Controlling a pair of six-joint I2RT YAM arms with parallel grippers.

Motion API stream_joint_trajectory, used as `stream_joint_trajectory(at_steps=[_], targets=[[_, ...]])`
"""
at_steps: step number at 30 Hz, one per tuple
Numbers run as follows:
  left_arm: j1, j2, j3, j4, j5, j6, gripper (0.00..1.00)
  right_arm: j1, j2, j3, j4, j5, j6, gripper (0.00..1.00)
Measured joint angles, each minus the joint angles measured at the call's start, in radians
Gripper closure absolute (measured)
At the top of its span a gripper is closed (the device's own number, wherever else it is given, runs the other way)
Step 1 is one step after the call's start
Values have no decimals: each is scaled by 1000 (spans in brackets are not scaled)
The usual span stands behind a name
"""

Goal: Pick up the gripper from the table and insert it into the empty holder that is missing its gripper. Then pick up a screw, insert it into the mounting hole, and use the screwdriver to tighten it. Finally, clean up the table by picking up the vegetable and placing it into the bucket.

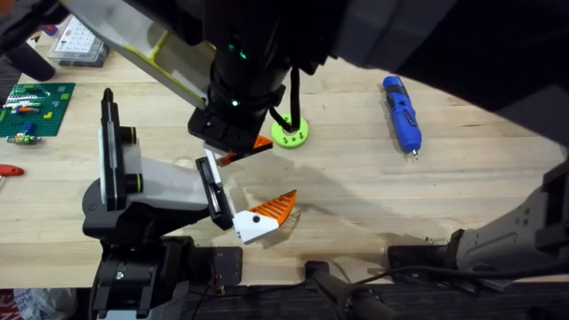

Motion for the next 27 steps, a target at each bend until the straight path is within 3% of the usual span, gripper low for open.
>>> stream_joint_trajectory(at_steps=[27], targets=[[0,0,1,-23,2,0,12,0,0,0,-8,1,-60,990]])
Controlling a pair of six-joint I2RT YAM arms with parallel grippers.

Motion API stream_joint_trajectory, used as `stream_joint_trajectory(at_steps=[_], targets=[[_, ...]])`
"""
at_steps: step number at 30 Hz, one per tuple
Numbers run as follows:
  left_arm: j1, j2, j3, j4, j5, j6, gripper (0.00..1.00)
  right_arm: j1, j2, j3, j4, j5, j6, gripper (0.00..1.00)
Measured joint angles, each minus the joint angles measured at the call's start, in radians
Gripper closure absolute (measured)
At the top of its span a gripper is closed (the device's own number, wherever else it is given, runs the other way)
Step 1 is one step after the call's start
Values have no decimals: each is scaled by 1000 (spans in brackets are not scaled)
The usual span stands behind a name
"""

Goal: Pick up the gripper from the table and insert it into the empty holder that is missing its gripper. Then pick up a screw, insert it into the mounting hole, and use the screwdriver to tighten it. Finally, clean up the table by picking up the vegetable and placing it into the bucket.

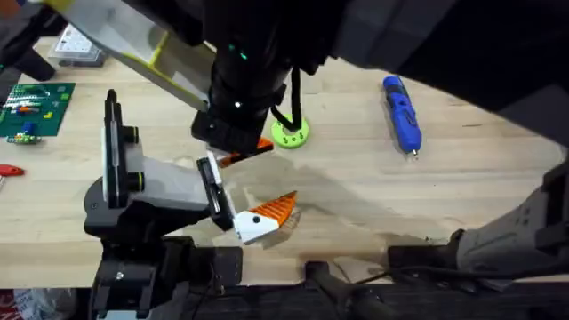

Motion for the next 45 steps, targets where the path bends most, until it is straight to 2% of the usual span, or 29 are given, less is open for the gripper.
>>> stream_joint_trajectory(at_steps=[45], targets=[[0,0,0,0,0,0,13,0,0,0,-6,3,-19,990]])
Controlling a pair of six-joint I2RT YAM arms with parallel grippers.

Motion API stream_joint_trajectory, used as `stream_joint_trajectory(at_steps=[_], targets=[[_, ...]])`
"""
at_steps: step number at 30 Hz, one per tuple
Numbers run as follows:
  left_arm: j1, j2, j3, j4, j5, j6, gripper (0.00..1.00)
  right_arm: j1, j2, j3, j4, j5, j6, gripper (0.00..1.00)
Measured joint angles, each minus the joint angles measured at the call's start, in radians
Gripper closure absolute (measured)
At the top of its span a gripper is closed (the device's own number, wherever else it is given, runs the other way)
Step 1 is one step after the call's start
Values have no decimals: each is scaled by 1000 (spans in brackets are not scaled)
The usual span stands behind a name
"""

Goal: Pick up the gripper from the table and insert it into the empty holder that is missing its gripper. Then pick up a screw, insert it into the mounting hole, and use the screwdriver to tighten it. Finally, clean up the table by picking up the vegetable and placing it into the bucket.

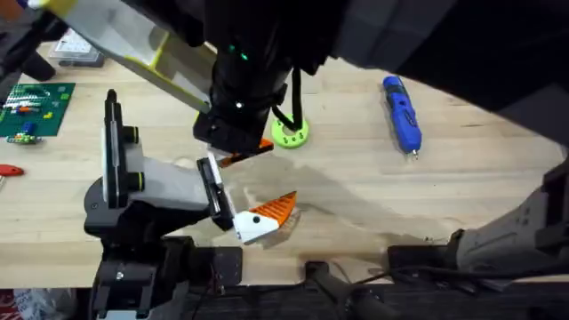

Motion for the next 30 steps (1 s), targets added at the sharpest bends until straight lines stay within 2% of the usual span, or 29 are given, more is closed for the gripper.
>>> stream_joint_trajectory(at_steps=[30], targets=[[0,0,0,0,1,0,14,0,15,0,-2,0,0,990]])
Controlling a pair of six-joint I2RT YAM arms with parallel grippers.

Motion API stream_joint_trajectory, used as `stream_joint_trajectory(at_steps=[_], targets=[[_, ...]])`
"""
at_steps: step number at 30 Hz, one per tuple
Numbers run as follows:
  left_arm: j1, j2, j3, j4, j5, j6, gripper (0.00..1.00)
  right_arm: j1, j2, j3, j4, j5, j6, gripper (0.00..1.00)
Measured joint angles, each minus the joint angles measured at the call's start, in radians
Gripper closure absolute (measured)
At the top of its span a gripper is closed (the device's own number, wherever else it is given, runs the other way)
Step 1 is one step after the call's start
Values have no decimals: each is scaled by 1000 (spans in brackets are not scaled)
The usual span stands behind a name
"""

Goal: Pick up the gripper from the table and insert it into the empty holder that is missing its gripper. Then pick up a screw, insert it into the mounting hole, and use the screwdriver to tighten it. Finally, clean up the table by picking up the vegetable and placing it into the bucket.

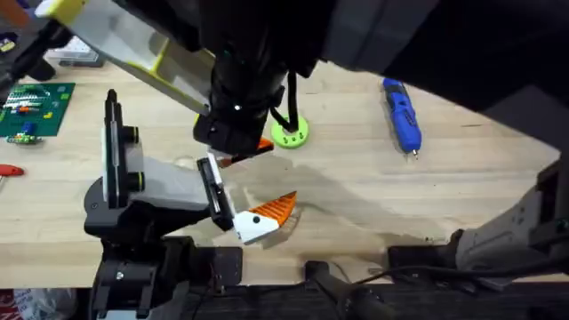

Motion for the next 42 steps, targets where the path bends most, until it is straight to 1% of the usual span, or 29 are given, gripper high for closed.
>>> stream_joint_trajectory(at_steps=[15,34,42], targets=[[0,0,0,0,0,0,15,0,0,-1,-2,0,0,990],[0,0,0,0,1,-1,14,0,0,-40,20,-24,0,990],[0,0,0,-1,2,-14,15,-1,0,-57,28,-25,0,990]])
